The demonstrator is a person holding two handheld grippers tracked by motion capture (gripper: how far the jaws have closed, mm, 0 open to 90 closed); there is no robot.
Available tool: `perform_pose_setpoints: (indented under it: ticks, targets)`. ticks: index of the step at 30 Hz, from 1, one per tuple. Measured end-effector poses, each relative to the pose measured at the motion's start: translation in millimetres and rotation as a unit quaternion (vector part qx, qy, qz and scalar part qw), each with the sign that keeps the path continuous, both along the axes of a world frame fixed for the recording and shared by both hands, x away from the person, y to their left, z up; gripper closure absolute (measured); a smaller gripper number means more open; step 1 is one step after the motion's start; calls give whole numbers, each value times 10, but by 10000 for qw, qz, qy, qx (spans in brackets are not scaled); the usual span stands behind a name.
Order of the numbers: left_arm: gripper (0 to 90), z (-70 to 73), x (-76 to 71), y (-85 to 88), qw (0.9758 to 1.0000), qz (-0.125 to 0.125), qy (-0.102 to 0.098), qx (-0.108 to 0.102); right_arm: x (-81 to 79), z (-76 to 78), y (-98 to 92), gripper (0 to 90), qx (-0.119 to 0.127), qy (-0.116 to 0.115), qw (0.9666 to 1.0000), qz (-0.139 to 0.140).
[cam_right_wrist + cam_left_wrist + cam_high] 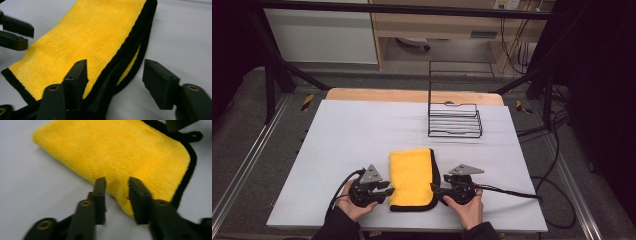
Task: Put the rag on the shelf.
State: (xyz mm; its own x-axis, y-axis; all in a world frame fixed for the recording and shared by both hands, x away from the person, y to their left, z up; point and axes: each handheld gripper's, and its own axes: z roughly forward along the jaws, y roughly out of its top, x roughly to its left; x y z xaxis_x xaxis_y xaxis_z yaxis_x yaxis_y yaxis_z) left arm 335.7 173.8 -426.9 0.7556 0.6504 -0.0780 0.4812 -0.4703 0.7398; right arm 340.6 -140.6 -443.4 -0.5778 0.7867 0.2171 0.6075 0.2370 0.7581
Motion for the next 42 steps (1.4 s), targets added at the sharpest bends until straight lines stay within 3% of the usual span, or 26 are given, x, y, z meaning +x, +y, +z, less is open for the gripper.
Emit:
perform_pose_setpoints:
  ticks: [3, 6, 9, 17, 22, 26, 31, 36, 39, 42]
  targets:
    - [425, 30, 86, 96, 9998, 181, -61, -105, 87, 16, -63, 240, -142, -117, 9997, 177]
    - [312, 42, 217, 159, 9996, 256, -89, -90, 166, 39, -116, 173, -152, -277, 9990, 303]
    - [236, 49, 357, 183, 9993, 355, -4, -113, 240, 57, -173, 120, -164, -289, 9987, 393]
    - [219, 62, 743, 96, 9975, 664, 114, -214, 278, 63, -319, 67, -110, -321, 9988, 360]
    - [220, -16, 925, -1, 9964, 830, 127, -105, 278, 68, -360, 45, -119, -316, 9989, 336]
    - [323, -94, 1028, -41, 9944, 1039, 126, -113, 270, 62, -360, 41, -164, -339, 9987, 334]
    - [447, -173, 1093, -56, 9924, 1168, 304, -220, 275, 54, -354, 49, -173, -314, 9988, 343]
    - [547, -208, 1116, -91, 9921, 1147, 413, -279, 309, 62, -351, 73, -80, -263, 9990, 357]
    - [612, -217, 1119, -108, 9921, 1124, 468, -314, 368, 75, -336, 102, 79, -227, 9991, 337]
    - [679, -222, 1114, -123, 9923, 1085, 507, -310, 468, 84, -307, 117, 60, -230, 9992, 335]
